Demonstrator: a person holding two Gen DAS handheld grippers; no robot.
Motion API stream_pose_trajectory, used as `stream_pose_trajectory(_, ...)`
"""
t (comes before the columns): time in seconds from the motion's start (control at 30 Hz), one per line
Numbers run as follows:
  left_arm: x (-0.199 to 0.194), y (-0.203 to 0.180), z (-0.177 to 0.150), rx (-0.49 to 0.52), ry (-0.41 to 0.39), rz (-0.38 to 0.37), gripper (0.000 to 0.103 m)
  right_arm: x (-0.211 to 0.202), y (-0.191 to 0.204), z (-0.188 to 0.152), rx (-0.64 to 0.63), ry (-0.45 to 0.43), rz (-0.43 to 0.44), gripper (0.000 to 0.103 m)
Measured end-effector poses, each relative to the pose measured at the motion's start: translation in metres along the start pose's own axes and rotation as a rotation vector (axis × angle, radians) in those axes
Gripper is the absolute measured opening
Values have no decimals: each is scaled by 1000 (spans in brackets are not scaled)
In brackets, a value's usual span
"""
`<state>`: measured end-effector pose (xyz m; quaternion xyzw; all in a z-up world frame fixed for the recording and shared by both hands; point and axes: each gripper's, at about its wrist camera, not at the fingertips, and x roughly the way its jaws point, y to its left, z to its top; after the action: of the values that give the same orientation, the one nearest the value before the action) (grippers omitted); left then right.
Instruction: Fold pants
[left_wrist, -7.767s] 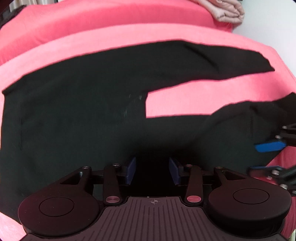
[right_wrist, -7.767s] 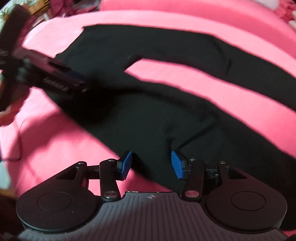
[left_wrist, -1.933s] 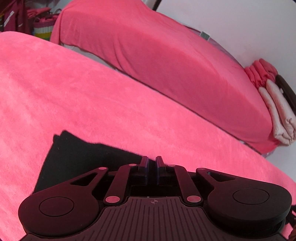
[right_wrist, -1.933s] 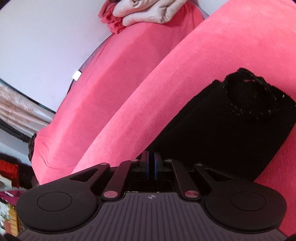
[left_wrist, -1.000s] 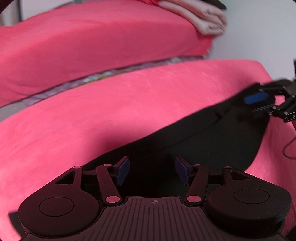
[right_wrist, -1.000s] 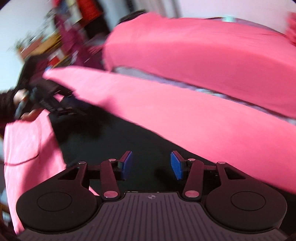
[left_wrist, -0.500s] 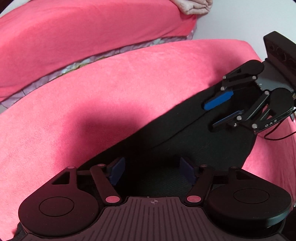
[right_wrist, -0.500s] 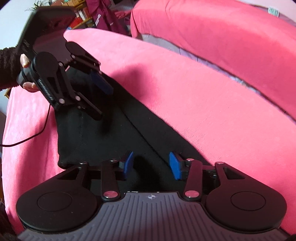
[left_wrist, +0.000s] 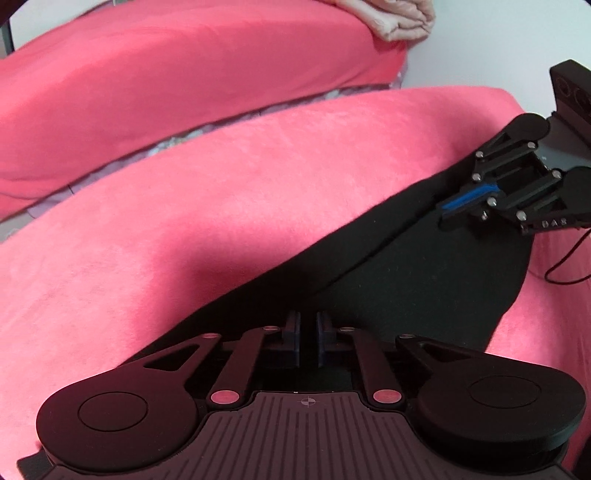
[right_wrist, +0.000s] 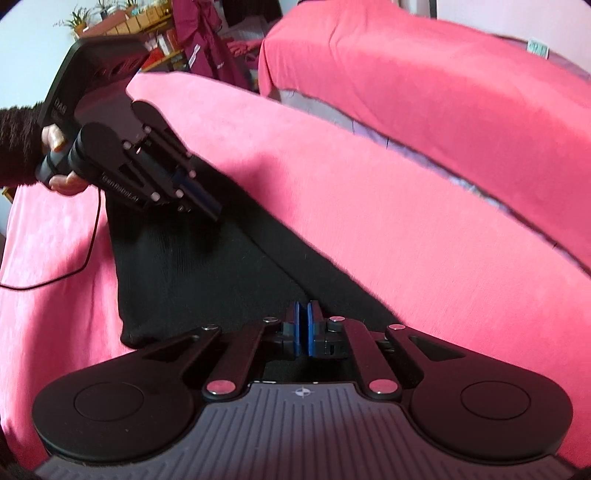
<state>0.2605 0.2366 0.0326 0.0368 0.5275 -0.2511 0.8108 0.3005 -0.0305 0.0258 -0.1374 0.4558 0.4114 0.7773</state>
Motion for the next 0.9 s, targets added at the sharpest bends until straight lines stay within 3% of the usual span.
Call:
stream_pose_trajectory(0.17,-17,2,0,2,-37,34,60,-9,-9,11,-4,-56,-26,6)
stream_pose_trajectory(0.27,-9,9,1,-22,-14,68,59,5,-15,9,7,-58,-78,7)
stream_pose_trajectory(0.3,-4,10,1,-34,-1,80,76,15,-18,6,33,-44,-94,8)
stream_pose_trajectory(0.33,2,10,0,-43,13,84,82,22,-21,4,63,-29,-109,9)
stream_pose_trajectory(0.43,12,6,-4,-26,26,102,84,22,-24,-7,153,-53,-112,16)
stream_pose_trajectory(0.5,12,6,-5,-24,21,103,85,5,-27,-16,188,-90,-110,31)
stream_pose_trajectory(0.63,12,5,-8,-44,22,97,85,-48,-49,-50,242,-136,-180,32)
stream_pose_trajectory(0.73,9,1,-12,-16,33,107,89,-85,-70,-77,240,-115,-286,32)
stream_pose_trajectory(0.8,16,1,-5,3,41,114,92,-106,-86,-94,228,-74,-355,39)
stream_pose_trajectory(0.9,20,-3,-4,13,48,134,92,-120,-97,-112,200,-18,-448,42)
